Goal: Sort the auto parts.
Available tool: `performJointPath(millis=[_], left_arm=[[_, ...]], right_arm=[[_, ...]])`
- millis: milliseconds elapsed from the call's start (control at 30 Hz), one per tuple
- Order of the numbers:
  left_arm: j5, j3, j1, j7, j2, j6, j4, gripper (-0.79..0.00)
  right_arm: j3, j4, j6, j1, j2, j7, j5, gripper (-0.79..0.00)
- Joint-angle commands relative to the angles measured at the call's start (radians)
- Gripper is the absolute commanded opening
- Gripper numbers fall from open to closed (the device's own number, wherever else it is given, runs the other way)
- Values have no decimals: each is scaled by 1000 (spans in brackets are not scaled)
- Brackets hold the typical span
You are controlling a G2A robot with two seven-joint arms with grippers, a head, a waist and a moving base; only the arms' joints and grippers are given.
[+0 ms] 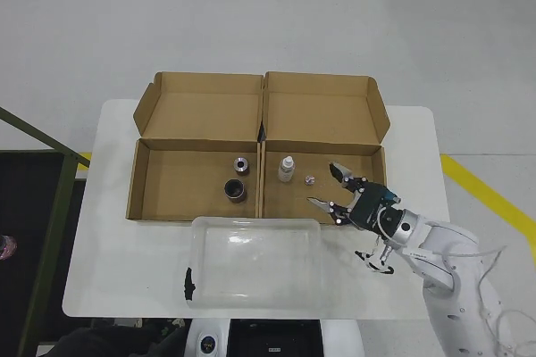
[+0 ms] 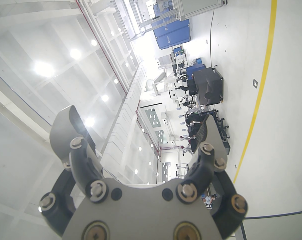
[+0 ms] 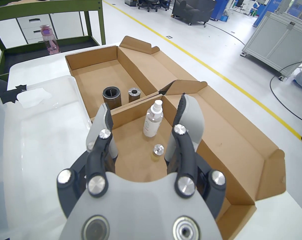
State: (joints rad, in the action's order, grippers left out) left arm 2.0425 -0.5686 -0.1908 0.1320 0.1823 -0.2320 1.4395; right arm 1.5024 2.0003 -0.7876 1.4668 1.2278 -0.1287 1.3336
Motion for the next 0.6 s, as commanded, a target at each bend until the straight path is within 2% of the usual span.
performJointPath(millis=[0, 133, 233, 433, 500, 567], left_arm=[[0, 0, 0, 0, 0, 0, 0, 0], [0, 0, 0, 0, 0, 0, 0, 0], [0, 0, 0, 0, 0, 0, 0, 0], [0, 0, 0, 0, 0, 0, 0, 0], [0, 0, 0, 0, 0, 0, 0, 0], [0, 0, 0, 0, 0, 0, 0, 0]], right_arm=[[30, 3, 10, 36, -4, 32, 9, -292], [88, -1, 40, 102, -11, 99, 30, -249], [129, -12, 80, 149, -14, 157, 36, -179], [185, -30, 154, 216, -17, 246, 51, -185], [200, -35, 163, 228, -19, 264, 55, -139], [214, -40, 171, 237, -20, 281, 59, -58]])
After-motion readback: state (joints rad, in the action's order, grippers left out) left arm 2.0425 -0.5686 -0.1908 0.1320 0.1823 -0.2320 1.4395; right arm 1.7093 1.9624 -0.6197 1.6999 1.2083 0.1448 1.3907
